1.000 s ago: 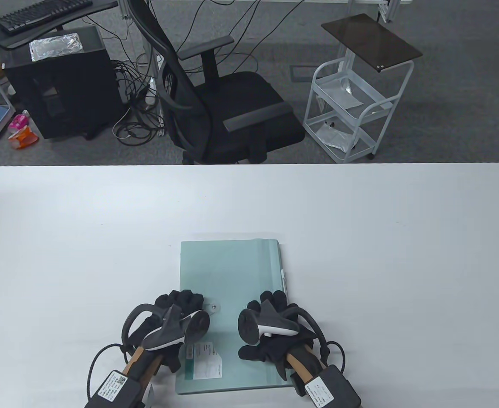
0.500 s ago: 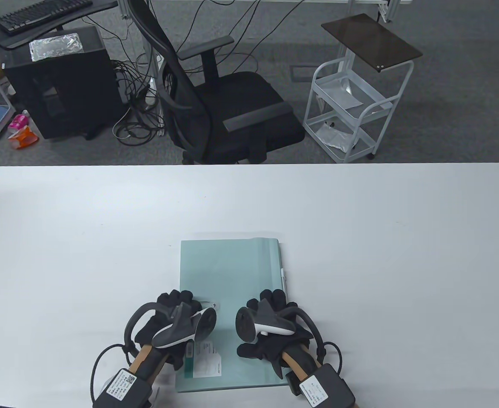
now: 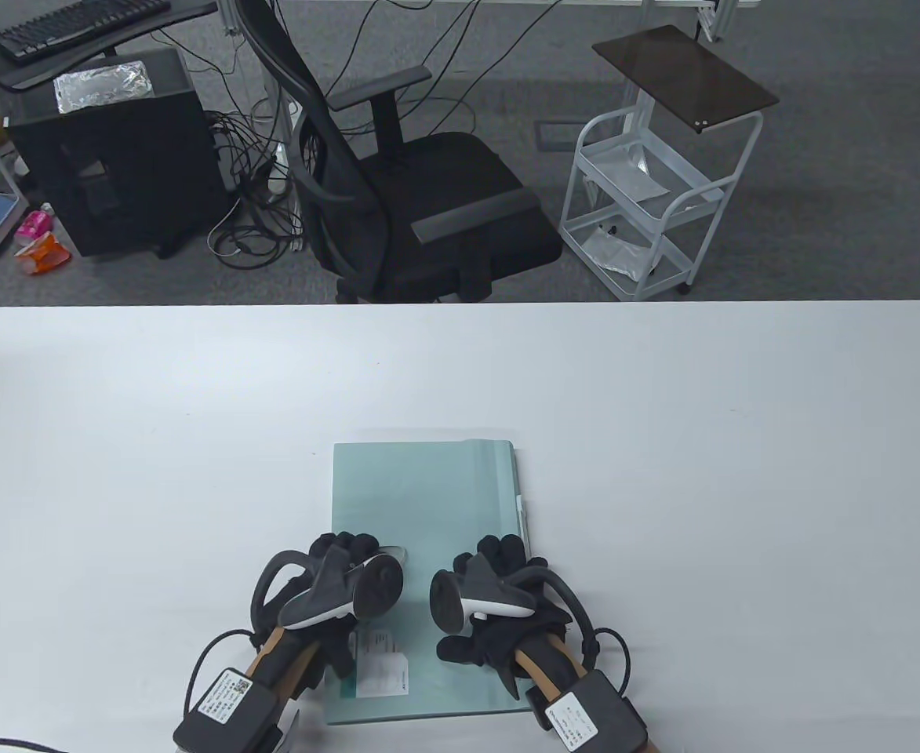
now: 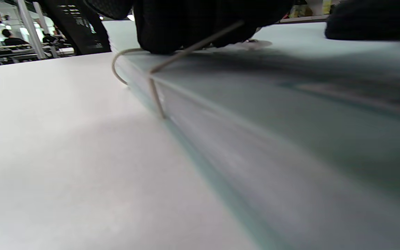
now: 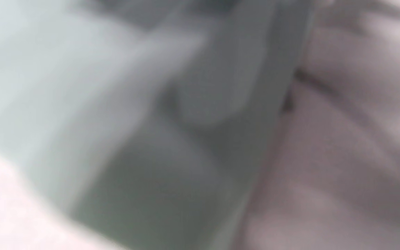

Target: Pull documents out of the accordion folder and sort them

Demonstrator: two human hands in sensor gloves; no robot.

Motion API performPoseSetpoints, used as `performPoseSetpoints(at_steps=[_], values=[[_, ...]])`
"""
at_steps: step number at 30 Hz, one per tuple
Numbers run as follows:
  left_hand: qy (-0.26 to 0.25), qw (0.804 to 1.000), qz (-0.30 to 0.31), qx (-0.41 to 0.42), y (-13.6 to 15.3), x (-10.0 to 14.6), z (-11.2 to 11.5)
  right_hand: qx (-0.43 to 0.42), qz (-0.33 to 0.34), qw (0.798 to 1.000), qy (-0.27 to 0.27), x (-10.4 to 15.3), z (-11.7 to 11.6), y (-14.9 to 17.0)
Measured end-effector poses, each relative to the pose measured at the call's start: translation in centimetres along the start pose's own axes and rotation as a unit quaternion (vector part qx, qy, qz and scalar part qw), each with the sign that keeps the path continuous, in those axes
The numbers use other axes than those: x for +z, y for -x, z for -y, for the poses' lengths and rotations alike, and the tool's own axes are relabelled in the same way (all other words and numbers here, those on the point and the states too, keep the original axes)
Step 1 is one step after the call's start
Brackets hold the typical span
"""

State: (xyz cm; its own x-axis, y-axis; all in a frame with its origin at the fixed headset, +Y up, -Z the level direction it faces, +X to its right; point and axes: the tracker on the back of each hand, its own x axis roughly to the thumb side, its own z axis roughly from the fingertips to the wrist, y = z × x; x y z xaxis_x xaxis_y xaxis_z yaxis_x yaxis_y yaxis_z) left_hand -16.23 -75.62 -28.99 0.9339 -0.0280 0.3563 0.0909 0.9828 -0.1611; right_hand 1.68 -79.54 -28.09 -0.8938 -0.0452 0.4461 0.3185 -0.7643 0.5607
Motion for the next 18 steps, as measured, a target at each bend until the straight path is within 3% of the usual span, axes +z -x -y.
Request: performPoseSetpoints(at_steps=[10, 14, 16, 18], values=[[0.039, 0.989, -0.112, -0.089, 3.5, 1.5, -0.7, -0.025, 0.015, 0.999, 0.021, 0.5, 0.2, 0.5], [0.002, 0.994, -0.08, -0.077, 3.4, 2.0, -0.4, -0.03, 0.016, 0.999, 0.026, 0.6, 0.4, 0.8], [0.024, 0.998, -0.043, -0.035, 3.0, 1.8, 0.0, -0.029, 0.015, 0.999, 0.03, 0.8, 0.5, 0.8], [0.071, 0.996, -0.052, -0.033, 2.6, 1.2, 0.5, -0.026, 0.013, 0.999, 0.043, 1.1, 0.8, 0.8]])
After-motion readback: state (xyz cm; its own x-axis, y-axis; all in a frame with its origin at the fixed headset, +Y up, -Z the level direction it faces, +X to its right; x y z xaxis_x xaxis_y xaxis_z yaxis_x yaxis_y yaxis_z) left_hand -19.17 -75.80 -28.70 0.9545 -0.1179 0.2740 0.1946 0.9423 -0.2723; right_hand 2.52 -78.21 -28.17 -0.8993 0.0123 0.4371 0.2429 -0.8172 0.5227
